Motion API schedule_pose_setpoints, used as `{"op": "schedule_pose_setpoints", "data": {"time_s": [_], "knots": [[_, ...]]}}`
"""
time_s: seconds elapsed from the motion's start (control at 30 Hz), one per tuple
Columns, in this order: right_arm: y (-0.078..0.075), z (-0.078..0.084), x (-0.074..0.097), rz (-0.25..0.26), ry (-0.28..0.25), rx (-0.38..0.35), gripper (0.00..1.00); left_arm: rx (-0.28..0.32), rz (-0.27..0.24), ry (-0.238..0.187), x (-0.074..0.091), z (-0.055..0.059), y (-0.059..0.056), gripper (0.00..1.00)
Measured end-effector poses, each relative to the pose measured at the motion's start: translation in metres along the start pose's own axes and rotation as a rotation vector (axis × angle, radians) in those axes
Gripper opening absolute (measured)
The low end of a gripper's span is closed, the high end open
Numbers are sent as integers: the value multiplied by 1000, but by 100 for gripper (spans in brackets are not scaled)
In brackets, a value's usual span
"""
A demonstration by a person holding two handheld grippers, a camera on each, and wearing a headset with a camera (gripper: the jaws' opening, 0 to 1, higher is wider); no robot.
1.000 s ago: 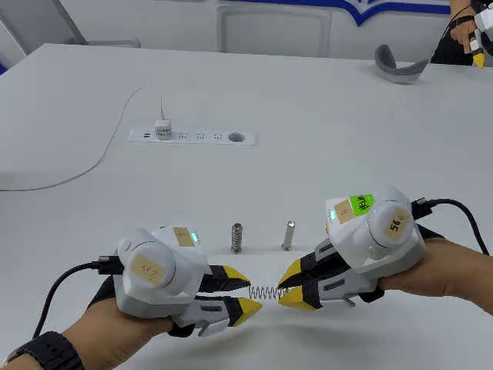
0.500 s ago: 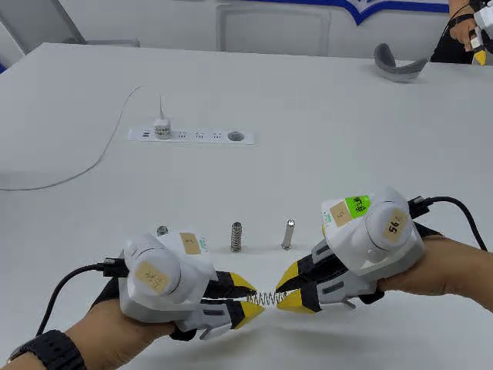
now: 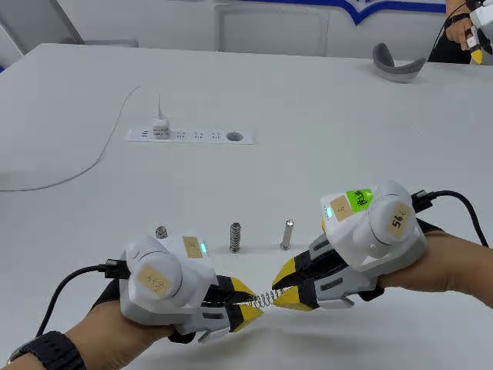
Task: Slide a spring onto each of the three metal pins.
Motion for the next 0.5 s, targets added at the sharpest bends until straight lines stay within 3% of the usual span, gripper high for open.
{"op": "schedule_pose_setpoints", "data": {"time_s": [0.5], "knots": [[0,-27,0,17,-60,37,11,7,12,-11,0,-4,-4,10]]}}
Point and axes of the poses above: the centre of the closed fingertips' face, and the gripper's own axes: x roughly backward along the fingers, y roughly to its left, z roughly out of its underside, the point moved 4 cm from there along x, roughly backward along the fingers, and after that the axes turned 5 degrees about x, right-handed, at the moved point
